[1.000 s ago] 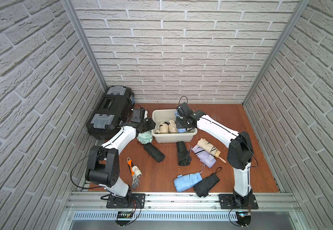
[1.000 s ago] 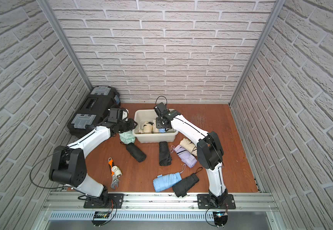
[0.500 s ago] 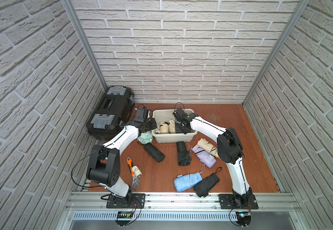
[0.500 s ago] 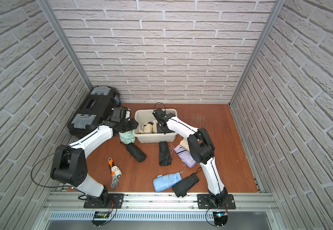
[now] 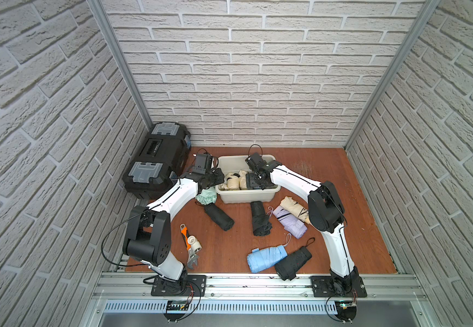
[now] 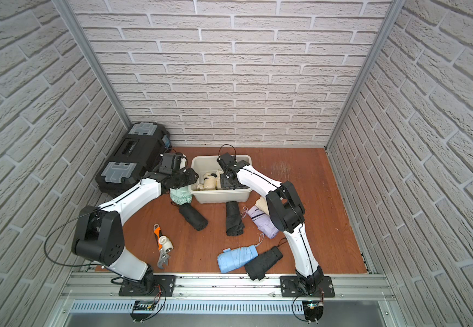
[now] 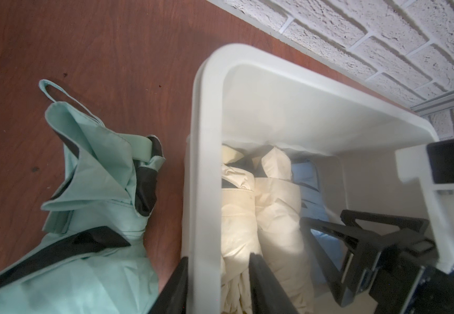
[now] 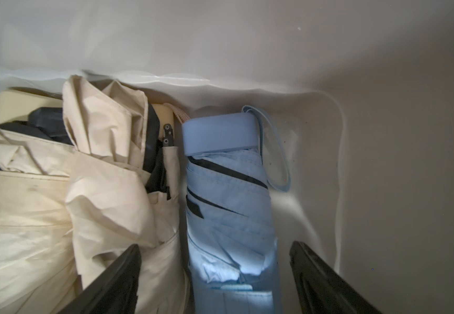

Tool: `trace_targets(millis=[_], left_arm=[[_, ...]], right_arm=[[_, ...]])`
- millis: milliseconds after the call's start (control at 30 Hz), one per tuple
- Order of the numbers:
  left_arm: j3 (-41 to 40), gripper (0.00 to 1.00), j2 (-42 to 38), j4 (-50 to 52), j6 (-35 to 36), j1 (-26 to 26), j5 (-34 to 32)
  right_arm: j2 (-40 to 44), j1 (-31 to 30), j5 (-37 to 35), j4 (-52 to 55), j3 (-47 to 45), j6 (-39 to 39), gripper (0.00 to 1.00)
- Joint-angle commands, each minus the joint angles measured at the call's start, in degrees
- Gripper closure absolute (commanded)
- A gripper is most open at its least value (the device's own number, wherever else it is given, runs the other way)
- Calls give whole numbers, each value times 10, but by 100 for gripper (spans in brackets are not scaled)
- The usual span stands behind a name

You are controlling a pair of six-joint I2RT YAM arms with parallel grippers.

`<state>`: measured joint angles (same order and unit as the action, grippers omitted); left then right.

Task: Put the umbrella into the storage box
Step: Place the umbrella in the storage box.

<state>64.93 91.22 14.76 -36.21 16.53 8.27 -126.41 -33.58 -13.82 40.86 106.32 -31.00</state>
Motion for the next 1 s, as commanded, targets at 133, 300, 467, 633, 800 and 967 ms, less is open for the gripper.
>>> trace_targets(millis=[133, 300, 467, 633, 800, 967], left_arm=[[5, 55, -12, -10, -6, 2, -4], [-14, 38, -35, -26, -24, 2, -11], [-37, 27, -70, -34, -50, 2, -30], [-75, 23, -126, -40, -128, -4, -65], [-121, 23, -194, 7, -234, -14, -89], [-155, 23, -243, 76, -305, -12, -98]], right_arm=[[110, -7, 51, -68, -64, 23, 3], [169, -23, 59, -74, -85, 70, 0], [227, -45, 63, -79, -124, 108, 1], [275, -82, 73, -75, -168, 140, 2], [308, -123, 58, -66, -207, 147, 2], [326, -141, 57, -30, -233, 98, 3]])
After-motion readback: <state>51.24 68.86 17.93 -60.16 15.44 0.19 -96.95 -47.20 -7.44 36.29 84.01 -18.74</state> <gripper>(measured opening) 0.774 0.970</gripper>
